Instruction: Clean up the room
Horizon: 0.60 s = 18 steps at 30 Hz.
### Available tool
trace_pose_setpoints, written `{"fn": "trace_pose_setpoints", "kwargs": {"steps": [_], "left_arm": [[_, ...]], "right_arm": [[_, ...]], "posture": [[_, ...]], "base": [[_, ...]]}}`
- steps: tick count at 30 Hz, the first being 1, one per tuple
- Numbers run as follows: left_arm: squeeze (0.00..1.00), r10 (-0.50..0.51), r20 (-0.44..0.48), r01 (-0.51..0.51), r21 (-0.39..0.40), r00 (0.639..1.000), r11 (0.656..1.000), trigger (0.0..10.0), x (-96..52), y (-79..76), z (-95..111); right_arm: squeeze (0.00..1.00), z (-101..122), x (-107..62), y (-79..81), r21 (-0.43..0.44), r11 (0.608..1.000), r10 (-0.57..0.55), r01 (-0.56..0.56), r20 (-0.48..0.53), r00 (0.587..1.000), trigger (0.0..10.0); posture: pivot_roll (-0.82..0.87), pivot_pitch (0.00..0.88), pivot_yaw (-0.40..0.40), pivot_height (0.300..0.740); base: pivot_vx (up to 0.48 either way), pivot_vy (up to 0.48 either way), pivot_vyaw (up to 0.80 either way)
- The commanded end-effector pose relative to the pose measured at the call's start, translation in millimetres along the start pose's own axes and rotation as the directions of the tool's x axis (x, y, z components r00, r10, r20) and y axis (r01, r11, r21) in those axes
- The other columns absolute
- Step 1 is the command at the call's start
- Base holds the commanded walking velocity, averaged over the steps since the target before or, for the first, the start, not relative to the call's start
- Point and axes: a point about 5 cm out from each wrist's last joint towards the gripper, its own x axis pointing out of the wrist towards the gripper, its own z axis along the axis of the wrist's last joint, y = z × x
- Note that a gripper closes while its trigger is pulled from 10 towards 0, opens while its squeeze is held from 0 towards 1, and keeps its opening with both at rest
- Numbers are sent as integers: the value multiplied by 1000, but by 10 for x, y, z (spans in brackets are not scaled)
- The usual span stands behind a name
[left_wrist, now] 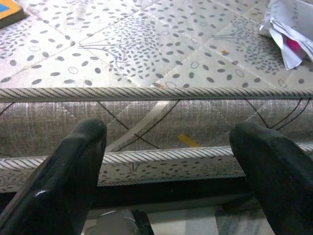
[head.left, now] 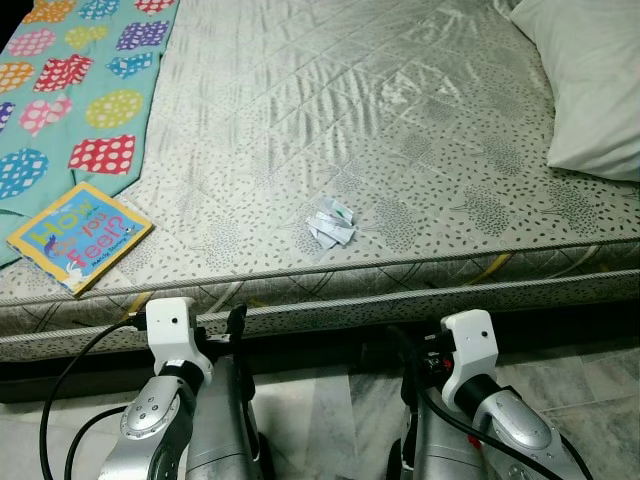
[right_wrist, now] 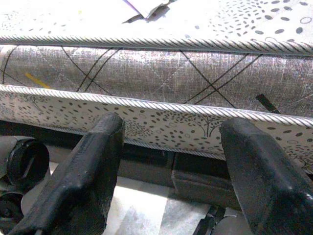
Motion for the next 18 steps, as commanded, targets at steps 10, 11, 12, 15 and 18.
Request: {"fn": "trace_pose_setpoints", "kwargs": {"steps": [10, 11, 12, 15, 18], "left_arm": [[0, 69, 39, -70, 41, 997, 997, 10000, -64, 58, 88], [0, 69, 39, -70, 41, 997, 997, 10000, -64, 58, 88], [0, 68, 42, -69, 33, 997, 997, 10000, -123, 44, 90], [0, 69, 42, -70, 29, 997, 997, 10000, -198, 44, 96], [0, 92, 53, -93, 19, 994, 995, 10000, -259, 91, 122]], "right_arm": [[0, 55, -18, -10, 23, 1000, -3, 2, 53, 999, 10000], [0, 55, -18, -10, 23, 1000, -3, 2, 53, 999, 10000], [0, 89, -15, -40, 31, 999, -19, 17, 68, 998, 10000], [0, 116, -13, -60, 37, 999, -35, 33, 78, 996, 10000], [0, 145, -1, -38, 37, 999, -34, 30, 91, 995, 10000]], "posture": [[-107, 186, 65, 530], [-107, 186, 65, 530], [-103, 188, 66, 530], [-97, 189, 65, 530], [-91, 190, 62, 530]], "base": [[102, 0, 0], [0, 0, 0], [0, 0, 0], [0, 0, 0], [0, 0, 0]]}}
